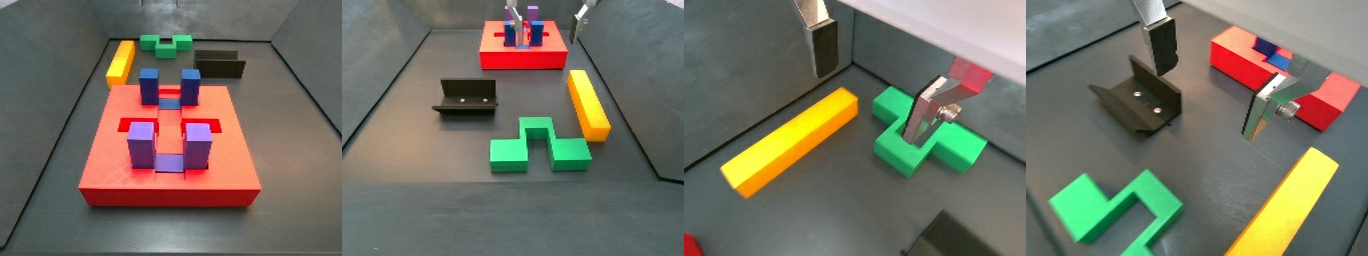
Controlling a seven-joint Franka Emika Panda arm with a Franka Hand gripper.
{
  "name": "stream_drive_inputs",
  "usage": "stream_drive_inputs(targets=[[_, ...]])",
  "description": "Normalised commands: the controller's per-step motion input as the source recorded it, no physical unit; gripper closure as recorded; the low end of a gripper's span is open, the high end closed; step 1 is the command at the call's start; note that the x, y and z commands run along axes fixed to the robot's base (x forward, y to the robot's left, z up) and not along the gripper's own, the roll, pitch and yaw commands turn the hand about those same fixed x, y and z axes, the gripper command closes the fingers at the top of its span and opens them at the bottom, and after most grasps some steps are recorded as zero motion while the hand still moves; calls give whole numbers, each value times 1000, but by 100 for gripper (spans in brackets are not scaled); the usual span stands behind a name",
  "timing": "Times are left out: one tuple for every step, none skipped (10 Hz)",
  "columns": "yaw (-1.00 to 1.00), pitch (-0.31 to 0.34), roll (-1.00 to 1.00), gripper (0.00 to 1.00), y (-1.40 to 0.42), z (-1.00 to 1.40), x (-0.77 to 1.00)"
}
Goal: Pick up the yellow object. Move up. Move to above the board. Insert the yellow object.
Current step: Pick up the yellow object.
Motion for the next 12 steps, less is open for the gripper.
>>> stream_drive_inputs(targets=[[-40, -51, 246, 0, -354, -306, -260], [-57, -60, 174, 0, -234, -277, -354], [-71, -60, -34, 0, 126, -89, -383], [-149, -93, -3, 0, 57, -177, -426], [-174, -97, 0, 0, 63, -226, -434], [-183, -107, 0, 0, 63, -306, -491], [-200, -147, 0, 0, 34, -346, -614], [-177, -159, 0, 0, 14, -294, -563], [-111, -167, -61, 0, 37, -234, -434], [-54, -167, -71, 0, 6, -163, -289], [-66, -179, 0, 0, 0, -317, -286], [-57, -197, 0, 0, 0, -357, -323]])
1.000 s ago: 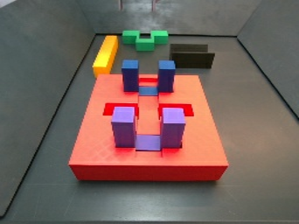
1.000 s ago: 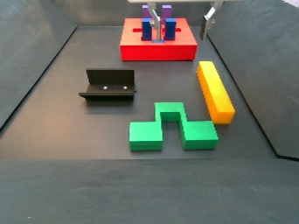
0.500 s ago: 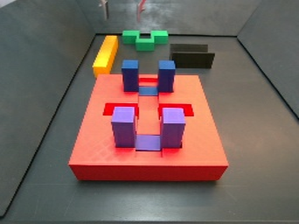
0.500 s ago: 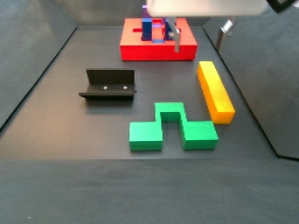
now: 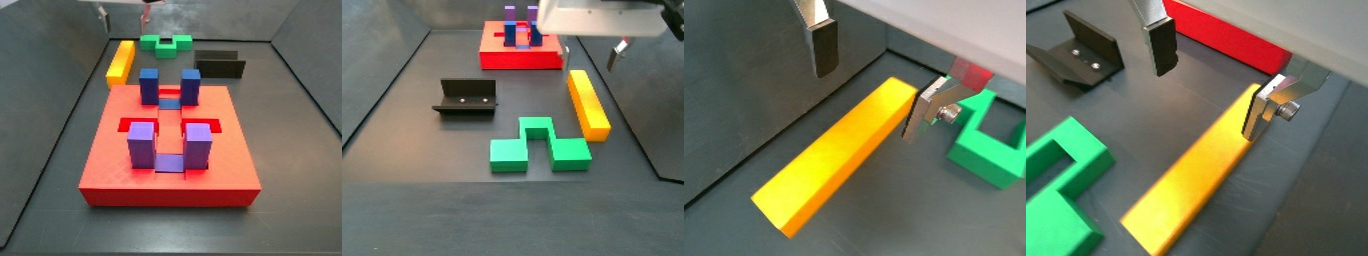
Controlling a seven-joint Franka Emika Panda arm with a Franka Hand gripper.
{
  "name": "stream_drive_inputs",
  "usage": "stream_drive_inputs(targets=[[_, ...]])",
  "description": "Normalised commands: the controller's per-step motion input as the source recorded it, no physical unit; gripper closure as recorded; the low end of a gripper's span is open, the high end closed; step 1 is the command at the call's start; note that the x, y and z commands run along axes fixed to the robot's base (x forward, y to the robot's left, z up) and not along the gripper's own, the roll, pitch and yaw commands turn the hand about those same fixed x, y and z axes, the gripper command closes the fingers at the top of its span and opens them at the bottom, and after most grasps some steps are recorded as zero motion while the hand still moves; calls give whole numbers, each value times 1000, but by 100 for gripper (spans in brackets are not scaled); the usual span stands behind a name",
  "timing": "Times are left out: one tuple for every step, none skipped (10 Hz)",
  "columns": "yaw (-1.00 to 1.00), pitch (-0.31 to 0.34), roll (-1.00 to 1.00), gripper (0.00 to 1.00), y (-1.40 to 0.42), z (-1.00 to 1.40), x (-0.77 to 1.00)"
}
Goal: Pick up the yellow object. Move up. Move to above the board. Insert the yellow object.
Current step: Pick up the yellow object.
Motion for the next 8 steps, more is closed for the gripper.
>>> stream_drive_inputs(targets=[[-6, -199, 34, 0, 0, -437, -306], [0, -184, 20, 0, 0, -437, -271], [0, -161, 20, 0, 0, -383, -266], [0, -140, 16, 0, 0, -329, -231], [51, -116, 0, 0, 0, -143, -40], [166, -67, -43, 0, 0, -20, 57], [134, -33, 0, 0, 0, -191, 74], [143, -24, 0, 0, 9, -206, 74]])
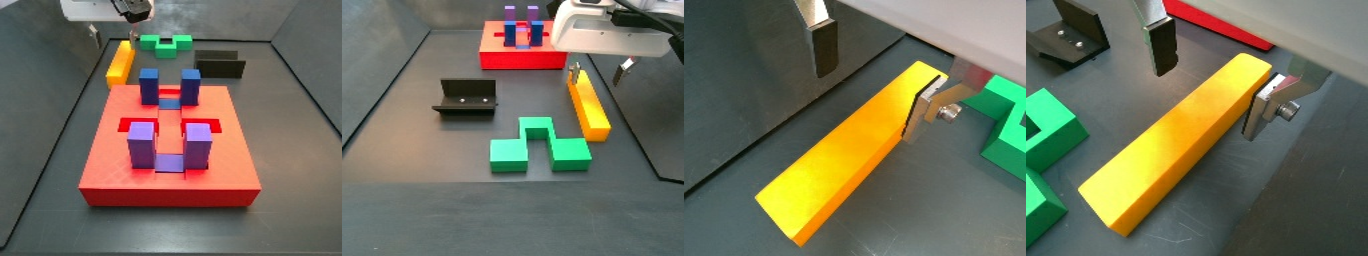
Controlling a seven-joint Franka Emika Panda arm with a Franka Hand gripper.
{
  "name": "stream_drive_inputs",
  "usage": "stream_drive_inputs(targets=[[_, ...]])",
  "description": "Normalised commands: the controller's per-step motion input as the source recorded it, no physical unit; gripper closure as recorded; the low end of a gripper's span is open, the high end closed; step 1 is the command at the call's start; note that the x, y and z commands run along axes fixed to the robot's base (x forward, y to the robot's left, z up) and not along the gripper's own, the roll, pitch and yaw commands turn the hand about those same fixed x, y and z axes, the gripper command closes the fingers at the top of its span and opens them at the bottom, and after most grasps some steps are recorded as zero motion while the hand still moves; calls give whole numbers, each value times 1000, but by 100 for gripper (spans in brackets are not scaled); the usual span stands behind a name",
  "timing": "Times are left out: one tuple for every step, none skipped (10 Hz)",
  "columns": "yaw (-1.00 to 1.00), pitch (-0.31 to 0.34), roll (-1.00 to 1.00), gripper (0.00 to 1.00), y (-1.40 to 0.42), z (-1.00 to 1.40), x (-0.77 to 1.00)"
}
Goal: Pick up the yellow object. Move up. Move to above the board. Insert the yellow object.
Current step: Pick up the yellow object.
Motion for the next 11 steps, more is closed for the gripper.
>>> stream_drive_inputs(targets=[[151, -27, 0, 0, 6, -200, 111], [169, -36, 0, 0, 23, -217, 177], [180, -26, 0, 0, 43, -249, 251], [137, -4, 0, 0, 29, -246, 203], [49, -1, 14, 0, 0, -263, 114], [0, -10, 46, 0, 0, -323, 0], [0, -23, 120, 0, -3, -434, -34], [-11, -11, 91, 0, 0, -354, -26], [-60, 0, 104, 0, 0, -297, 0], [-114, 0, 93, 0, 14, -289, 0], [-126, 0, 81, 0, 43, -234, 0]])
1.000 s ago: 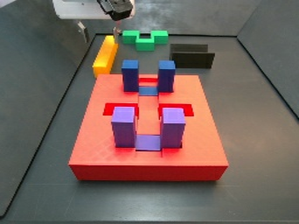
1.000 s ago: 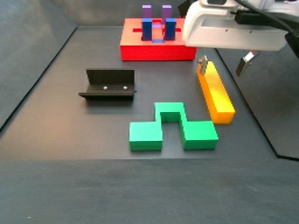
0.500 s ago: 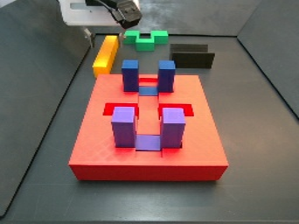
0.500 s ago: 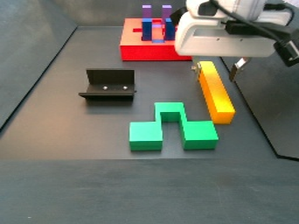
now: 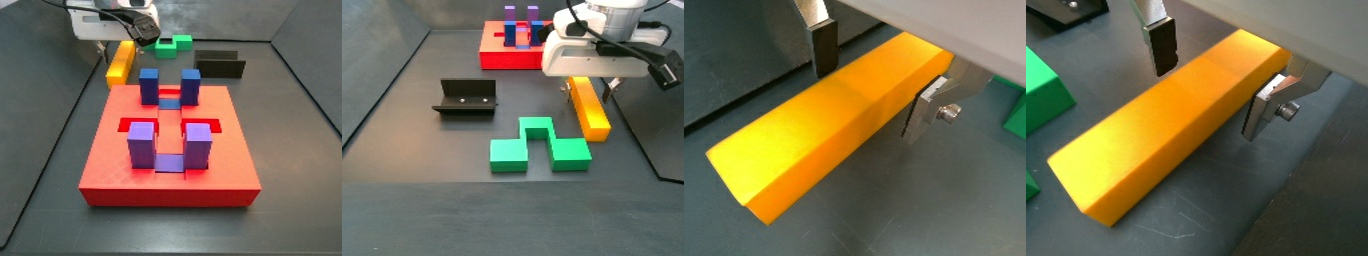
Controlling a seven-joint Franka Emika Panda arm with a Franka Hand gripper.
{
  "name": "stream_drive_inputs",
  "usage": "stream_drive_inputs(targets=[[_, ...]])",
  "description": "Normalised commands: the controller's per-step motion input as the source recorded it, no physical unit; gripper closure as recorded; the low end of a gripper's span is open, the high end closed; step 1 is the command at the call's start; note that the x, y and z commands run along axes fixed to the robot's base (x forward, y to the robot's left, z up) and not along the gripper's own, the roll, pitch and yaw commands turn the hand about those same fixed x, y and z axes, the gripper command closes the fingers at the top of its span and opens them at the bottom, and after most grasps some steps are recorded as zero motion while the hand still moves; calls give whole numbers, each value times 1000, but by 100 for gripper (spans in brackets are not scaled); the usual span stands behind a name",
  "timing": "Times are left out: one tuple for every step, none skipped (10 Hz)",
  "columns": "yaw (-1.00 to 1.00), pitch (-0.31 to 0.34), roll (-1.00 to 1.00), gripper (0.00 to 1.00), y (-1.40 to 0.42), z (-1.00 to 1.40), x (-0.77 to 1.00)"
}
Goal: Pick up the yellow object. Move up. Move to above the board. Insert the yellow object.
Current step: Pick up the yellow object.
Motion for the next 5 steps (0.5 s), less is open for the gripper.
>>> stream_drive_inputs(targets=[[-160, 0, 16, 0, 137, -66, 0], [-229, 4, 4, 0, 174, 0, 0], [-180, 3, 0, 0, 94, 0, 0], [0, 0, 0, 0, -23, -20, 0], [0, 0, 9, 0, -14, -37, -20]])
